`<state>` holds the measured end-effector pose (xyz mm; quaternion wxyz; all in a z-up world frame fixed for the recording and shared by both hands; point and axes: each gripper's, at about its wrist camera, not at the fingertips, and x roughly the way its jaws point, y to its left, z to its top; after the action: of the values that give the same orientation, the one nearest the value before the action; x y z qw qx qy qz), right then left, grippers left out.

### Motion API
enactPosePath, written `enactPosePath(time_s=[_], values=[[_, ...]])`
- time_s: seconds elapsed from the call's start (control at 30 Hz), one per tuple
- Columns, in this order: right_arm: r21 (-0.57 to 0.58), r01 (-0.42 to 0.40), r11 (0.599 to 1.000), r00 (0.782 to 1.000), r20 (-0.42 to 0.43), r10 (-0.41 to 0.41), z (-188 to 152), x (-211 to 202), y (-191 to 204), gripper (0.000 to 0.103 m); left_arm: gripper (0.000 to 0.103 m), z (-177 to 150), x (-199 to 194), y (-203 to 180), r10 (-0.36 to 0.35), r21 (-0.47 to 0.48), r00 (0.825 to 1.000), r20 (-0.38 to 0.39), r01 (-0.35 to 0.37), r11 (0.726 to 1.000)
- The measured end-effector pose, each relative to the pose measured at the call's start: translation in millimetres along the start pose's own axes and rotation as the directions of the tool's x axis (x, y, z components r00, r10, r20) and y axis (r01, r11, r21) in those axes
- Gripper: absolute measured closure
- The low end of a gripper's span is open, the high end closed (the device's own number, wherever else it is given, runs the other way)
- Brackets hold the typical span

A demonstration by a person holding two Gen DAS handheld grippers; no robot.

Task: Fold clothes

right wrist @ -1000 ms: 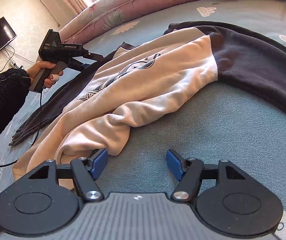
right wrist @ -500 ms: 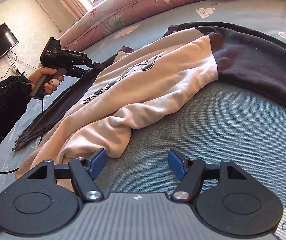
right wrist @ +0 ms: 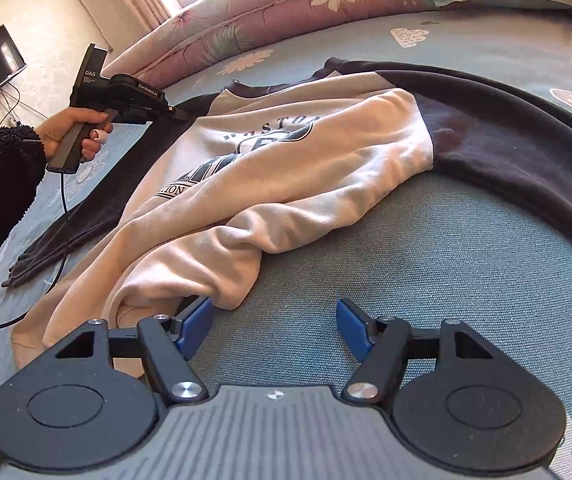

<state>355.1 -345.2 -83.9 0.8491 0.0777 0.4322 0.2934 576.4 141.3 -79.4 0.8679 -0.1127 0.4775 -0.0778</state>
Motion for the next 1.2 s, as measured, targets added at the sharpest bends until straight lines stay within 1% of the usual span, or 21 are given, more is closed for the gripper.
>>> enactPosePath(time_s=[0.03, 0.07, 0.1, 0.13, 0.2, 0.27, 0.33, 0.37, 0.4, 0.43, 0.47, 0.5, 0.6, 0.67, 0.77, 0.83, 0.93, 1.0, 1.03, 1.1, 1.2], values=[[-0.004, 0.001, 1.000, 1.000, -0.003, -0.001, -1, 0, 0, 0.030, 0.098, -2, 4, -2, 0.009, 0.017, 1.000, -0.018, -0.008, 1.000], [-0.009, 0.004, 1.000, 1.000, -0.004, -0.004, -1, 1, 1, 0.030, 0.094, -5, 8, -6, 0.023, 0.037, 0.999, -0.028, -0.022, 0.999], [-0.015, 0.008, 1.000, 1.000, -0.005, -0.009, -2, 2, 2, 0.030, 0.094, -8, 11, -10, 0.037, 0.057, 0.999, -0.037, -0.035, 0.998], [-0.019, 0.011, 1.000, 1.000, -0.004, -0.012, -1, 2, 2, 0.030, 0.094, -9, 10, -12, 0.038, 0.067, 0.999, -0.029, -0.036, 0.997], [-0.023, 0.016, 1.000, 1.000, 0.002, -0.016, 2, 2, 2, 0.030, 0.093, -9, 0, -13, 0.017, 0.071, 1.000, 0.013, -0.018, 0.997], [-0.025, 0.021, 0.999, 1.000, 0.013, -0.021, 5, -1, 1, 0.030, 0.090, -6, -14, -20, 0.007, 0.099, 0.998, 0.067, -0.014, 0.995], [-0.021, 0.025, 0.999, 1.000, 0.019, -0.025, 6, -2, -2, 0.030, 0.084, -2, -30, -29, -0.001, 0.135, 0.992, 0.124, -0.016, 0.991], [-0.017, 0.027, 0.999, 0.999, 0.021, -0.027, 7, -3, -4, 0.030, 0.078, 0, -38, -34, -0.006, 0.152, 0.988, 0.152, -0.017, 0.988], [-0.011, 0.027, 1.000, 0.999, 0.021, -0.027, 7, -2, -5, 0.030, 0.071, 0, -42, -41, -0.028, 0.174, 0.988, 0.152, 0.001, 0.985], [-0.003, 0.027, 1.000, 0.999, 0.019, -0.027, 6, -1, -6, 0.030, 0.067, -3, -44, -49, -0.063, 0.198, 0.990, 0.128, 0.037, 0.979], [0.005, 0.027, 1.000, 1.000, 0.017, -0.027, 6, 0, -7, 0.030, 0.065, -5, -46, -57, -0.098, 0.221, 0.990, 0.103, 0.073, 0.972], [0.012, 0.026, 1.000, 1.000, 0.015, -0.026, 5, 1, -7, 0.030, 0.065, -10, -47, -66, -0.112, 0.249, 0.990, 0.082, 0.089, 0.964], [0.008, 0.007, 1.000, 1.000, 0.003, -0.007, 3, 1, -2, 0.030, 0.065, -38, -49, -92, -0.111, 0.330, 0.993, 0.028, 0.096, 0.939], [0.001, -0.004, 1.000, 1.000, -0.002, 0.004, 1, -1, 2, 0.030, 0.065, -58, -52, -98, -0.110, 0.340, 0.994, -0.018, 0.109, 0.934], [0.008, -0.029, 1.000, 0.999, -0.025, 0.030, -3, -6, 7, 0.030, 0.064, -97, -65, -104, -0.066, 0.371, 0.995, -0.069, 0.087, 0.925], [0.014, -0.030, 0.999, 0.999, -0.041, 0.031, -9, -10, 12, 0.030, 0.064, -126, -81, -108, -0.034, 0.401, 0.996, -0.082, 0.064, 0.914], [0.019, -0.031, 0.999, 0.998, -0.063, 0.032, -19, -16, 19, 0.030, 0.060, -168, -118, -112, -0.032, 0.421, 0.997, -0.065, 0.056, 0.905], [0.024, -0.031, 0.999, 0.996, -0.082, 0.033, -28, -20, 24, 0.030, 0.051, -194, -145, -118, -0.042, 0.440, 0.999, -0.033, 0.052, 0.897], [0.026, -0.028, 0.999, 0.995, -0.098, 0.030, -33, -23, 27, 0.030, 0.049, -207, -159, -122, -0.045, 0.443, 0.999, -0.015, 0.047, 0.895], [0.036, -0.029, 0.999, 0.993, -0.113, 0.033, -45, -27, 31, 0.029, 0.041, -232, -181, -129, -0.059, 0.442, 0.998, 0.009, 0.049, 0.896], [0.047, -0.040, 0.998, 0.993, -0.108, 0.044, -61, -36, 37, 0.025, 0.038, -272, -208, -144, -0.072, 0.468, 0.996, 0.048, 0.041, 0.883]])
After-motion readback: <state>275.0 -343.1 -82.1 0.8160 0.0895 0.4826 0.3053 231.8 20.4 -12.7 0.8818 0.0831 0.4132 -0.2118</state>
